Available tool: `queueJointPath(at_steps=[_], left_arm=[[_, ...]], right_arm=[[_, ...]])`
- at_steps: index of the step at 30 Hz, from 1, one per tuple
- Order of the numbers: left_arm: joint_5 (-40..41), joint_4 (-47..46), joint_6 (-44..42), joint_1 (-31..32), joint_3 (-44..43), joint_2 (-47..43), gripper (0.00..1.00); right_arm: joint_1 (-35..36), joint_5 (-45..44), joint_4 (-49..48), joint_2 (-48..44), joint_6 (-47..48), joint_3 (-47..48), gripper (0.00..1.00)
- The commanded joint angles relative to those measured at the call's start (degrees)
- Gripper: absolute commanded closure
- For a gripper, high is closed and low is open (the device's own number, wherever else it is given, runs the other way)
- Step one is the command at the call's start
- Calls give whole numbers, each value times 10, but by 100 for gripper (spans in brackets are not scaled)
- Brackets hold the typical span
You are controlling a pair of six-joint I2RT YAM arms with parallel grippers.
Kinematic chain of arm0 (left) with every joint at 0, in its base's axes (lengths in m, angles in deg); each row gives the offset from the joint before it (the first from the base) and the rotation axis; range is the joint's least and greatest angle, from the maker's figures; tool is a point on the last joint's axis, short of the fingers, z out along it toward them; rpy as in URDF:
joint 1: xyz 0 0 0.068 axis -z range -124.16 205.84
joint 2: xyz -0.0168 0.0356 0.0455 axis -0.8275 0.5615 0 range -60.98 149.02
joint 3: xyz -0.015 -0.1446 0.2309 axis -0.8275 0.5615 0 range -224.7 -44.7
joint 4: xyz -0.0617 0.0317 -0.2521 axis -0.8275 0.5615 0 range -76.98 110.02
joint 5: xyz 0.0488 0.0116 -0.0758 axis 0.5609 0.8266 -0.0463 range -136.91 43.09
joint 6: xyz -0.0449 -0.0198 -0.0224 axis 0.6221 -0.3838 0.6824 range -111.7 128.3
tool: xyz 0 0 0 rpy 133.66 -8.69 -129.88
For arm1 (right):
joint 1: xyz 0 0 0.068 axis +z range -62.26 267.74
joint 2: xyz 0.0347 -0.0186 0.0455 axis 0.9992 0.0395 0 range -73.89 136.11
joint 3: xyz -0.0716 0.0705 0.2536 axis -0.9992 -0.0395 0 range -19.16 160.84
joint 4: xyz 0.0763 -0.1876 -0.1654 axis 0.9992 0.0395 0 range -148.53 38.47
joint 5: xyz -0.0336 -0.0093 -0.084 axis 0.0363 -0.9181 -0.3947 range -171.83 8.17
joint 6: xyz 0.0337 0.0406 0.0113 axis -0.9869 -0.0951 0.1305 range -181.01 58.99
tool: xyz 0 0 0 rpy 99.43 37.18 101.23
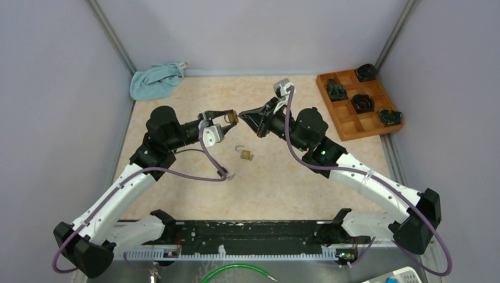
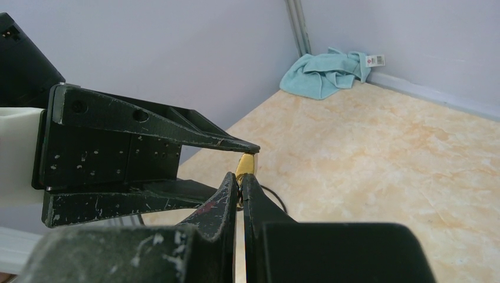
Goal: Unlock with the key
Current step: Unlock the lock.
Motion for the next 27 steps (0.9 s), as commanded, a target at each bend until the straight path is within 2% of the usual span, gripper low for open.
queueJointPath(at_steps=[1, 19, 27], left_arm=[[-20, -32, 9, -3, -10, -12, 100], [-19, -43, 23, -4, -16, -8, 100], [-21, -35, -1, -4, -17, -4, 100]], right_arm=[[-2, 3, -33, 6, -8, 2, 100], [-1, 21, -45, 13, -32, -18, 100], [6, 25, -44, 23, -34, -11, 100]])
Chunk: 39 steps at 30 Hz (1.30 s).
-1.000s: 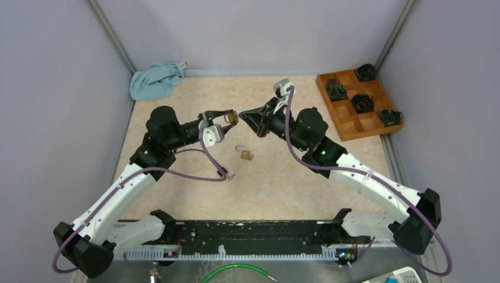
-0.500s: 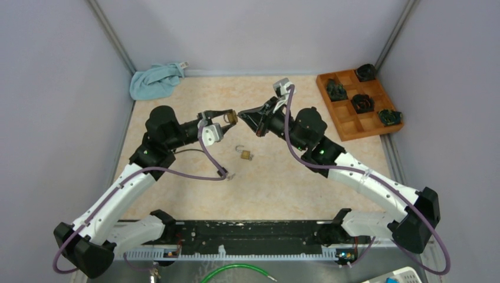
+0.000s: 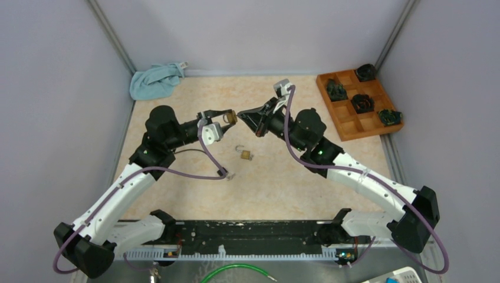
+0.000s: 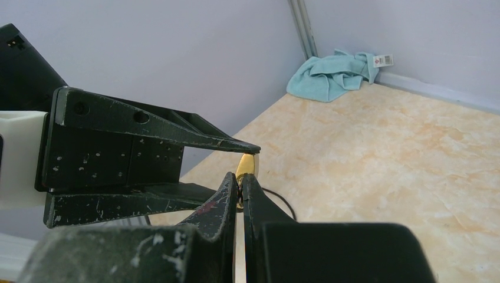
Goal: Unlock with the key
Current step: Unlock the lock.
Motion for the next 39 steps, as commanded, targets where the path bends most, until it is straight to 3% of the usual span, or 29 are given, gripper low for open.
queueJointPath(at_steps=[1, 20, 39], left_arm=[[-17, -35, -16, 1, -17, -3, 100], [15, -38, -82, 4, -14, -4, 100], [-11, -22, -52, 12, -47, 3, 100]], right_arm=[[9, 19, -4, 13, -5, 5, 100], [43, -60, -5, 26, -40, -7, 100], [46, -30, -14, 47, -40, 7, 100]])
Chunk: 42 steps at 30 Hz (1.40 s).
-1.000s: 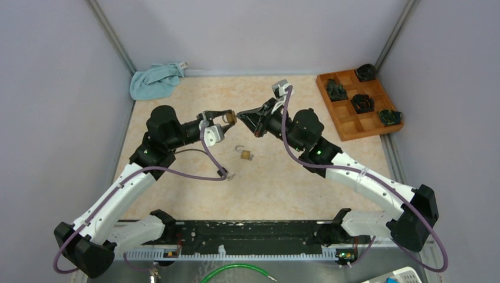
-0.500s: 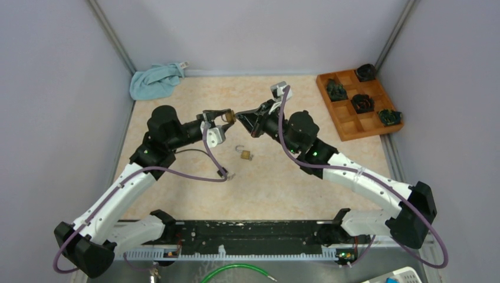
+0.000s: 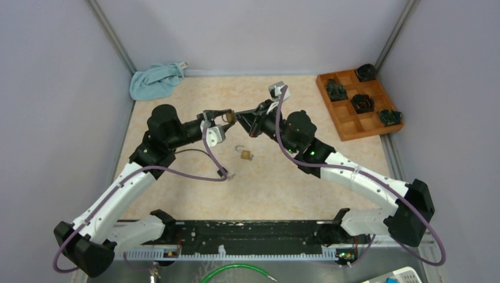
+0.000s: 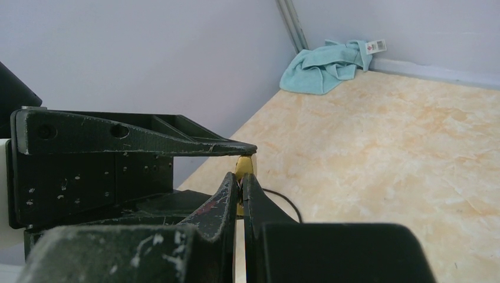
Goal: Unlock with the key
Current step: Unlock the lock.
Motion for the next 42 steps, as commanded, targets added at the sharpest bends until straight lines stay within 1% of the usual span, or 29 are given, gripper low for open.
queueJointPath(at_steps=[1, 4, 6, 8, 9, 11, 14, 16, 19, 21, 27, 31, 36, 42], left_arm=[[-25, -53, 11, 9, -40, 0, 100], [-21, -50, 8, 9, -37, -2, 100], [-17, -45, -4, 10, -32, -4, 100], [-14, -39, -12, 9, -25, -7, 100], [-13, -36, -16, 10, -22, -9, 100], [-13, -32, -27, 9, -16, -11, 100], [-11, -28, -42, 9, -13, -12, 100], [-12, -21, -57, 9, -13, -12, 100], [-10, -10, -89, 9, -11, -12, 100], [-9, -7, -105, 10, -9, -15, 100], [-8, 8, -131, 10, -5, -16, 100], [-8, 18, -162, 13, 1, -19, 100], [-3, 21, -194, 17, 7, -21, 100], [-1, 21, -198, 19, 3, -21, 100]], right_arm=[[17, 38, 1, 17, -9, 9, 100], [16, 57, 31, 21, -13, 29, 100], [6, 71, 67, 13, -17, 45, 79], [-20, 103, 76, -7, -30, 44, 67], [-35, 117, 79, -17, -38, 41, 62], [-57, 140, 87, -36, -42, 39, 59], [-66, 158, 124, -51, -16, 55, 59], [-67, 170, 147, -54, 0, 66, 61], [-68, 176, 167, -56, 18, 77, 70], [-67, 175, 168, -59, 25, 78, 73], [-68, 183, 166, -53, 35, 90, 74], [-68, 178, 166, -47, 40, 107, 72], [-68, 182, 164, -30, 36, 122, 73], [-68, 184, 166, -16, 40, 122, 75]])
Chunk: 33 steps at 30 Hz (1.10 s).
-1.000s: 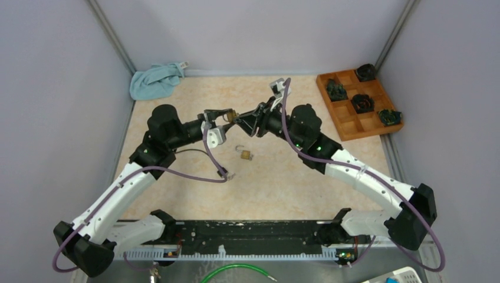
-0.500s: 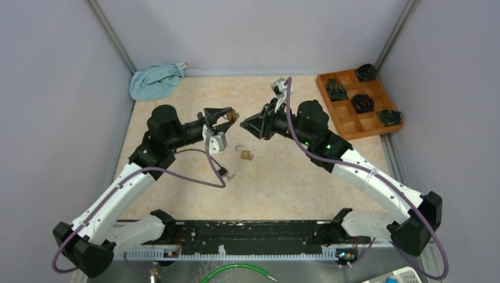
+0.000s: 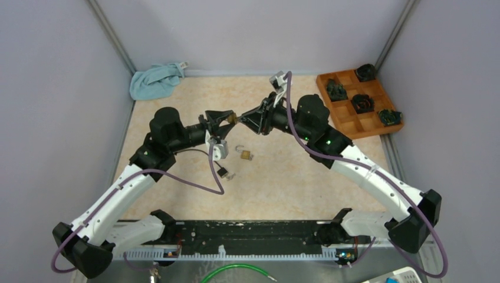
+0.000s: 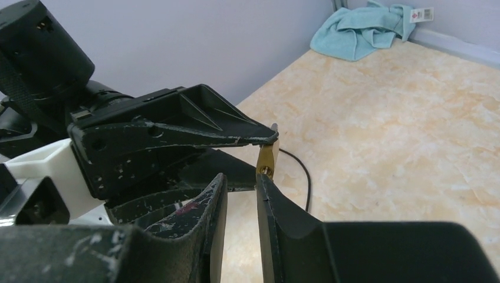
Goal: Unlock with the key
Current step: Unlock the lock.
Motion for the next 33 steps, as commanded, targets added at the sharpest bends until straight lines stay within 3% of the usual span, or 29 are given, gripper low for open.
queueJointPath(at_steps=[1, 10, 17, 33], left_arm=[[-3, -9, -19, 5, -2, -13, 100], [-6, -9, -19, 6, -3, -15, 100], [-6, -9, -19, 7, -3, -16, 100], [-8, -9, -42, 26, -23, -7, 100]], right_arm=[[0, 0, -12, 12, 11, 27, 75], [0, -10, -10, 17, 14, 23, 74], [0, 8, -34, 24, -1, 14, 94], [4, 15, -50, 41, -25, 10, 99]])
